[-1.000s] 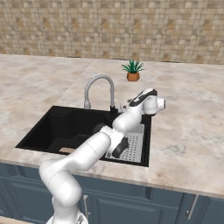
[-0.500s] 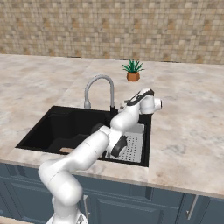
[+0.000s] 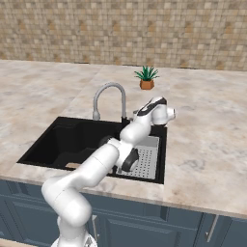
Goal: Turn on the sink faucet with hot water and rinse the cutting board for ten seconds, then turn off the faucet. Push the cutting board to reach the water if necessary.
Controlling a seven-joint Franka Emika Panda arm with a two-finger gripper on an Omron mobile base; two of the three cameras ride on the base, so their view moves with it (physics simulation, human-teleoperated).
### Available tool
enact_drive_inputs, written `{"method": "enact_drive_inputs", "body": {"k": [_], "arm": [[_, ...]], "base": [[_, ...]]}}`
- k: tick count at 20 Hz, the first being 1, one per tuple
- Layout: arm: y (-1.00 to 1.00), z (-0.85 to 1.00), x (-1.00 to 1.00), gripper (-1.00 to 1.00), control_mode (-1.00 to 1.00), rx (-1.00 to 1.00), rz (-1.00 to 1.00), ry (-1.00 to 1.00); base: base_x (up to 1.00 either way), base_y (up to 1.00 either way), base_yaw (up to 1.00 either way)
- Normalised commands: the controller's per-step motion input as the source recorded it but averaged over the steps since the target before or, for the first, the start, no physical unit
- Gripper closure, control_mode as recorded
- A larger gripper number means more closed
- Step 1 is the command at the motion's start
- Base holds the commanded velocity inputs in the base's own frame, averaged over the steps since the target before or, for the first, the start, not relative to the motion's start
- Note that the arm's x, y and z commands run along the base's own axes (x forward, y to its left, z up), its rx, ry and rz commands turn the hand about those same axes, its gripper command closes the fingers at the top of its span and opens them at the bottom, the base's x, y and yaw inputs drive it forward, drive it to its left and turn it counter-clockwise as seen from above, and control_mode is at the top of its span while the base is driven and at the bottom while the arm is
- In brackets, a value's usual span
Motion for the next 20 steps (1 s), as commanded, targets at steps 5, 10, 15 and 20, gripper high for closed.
{"method": "enact_drive_inputs", "body": {"k": [5, 10, 15, 20], "arm": [[0.20, -0.01, 0.00, -1.00, -1.00, 0.00, 0.05, 0.00], [0.21, -0.07, 0.00, -1.00, -1.00, 0.00, 0.05, 0.00], [0.14, -0.03, 0.00, -1.00, -1.00, 0.00, 0.02, 0.00], [0.08, -0.02, 0.00, -1.00, -1.00, 0.00, 0.02, 0.00]], "base": [[0.00, 0.00, 0.00], [0.00, 0.00, 0.00], [0.00, 0.00, 0.00], [0.00, 0.00, 0.00]]}}
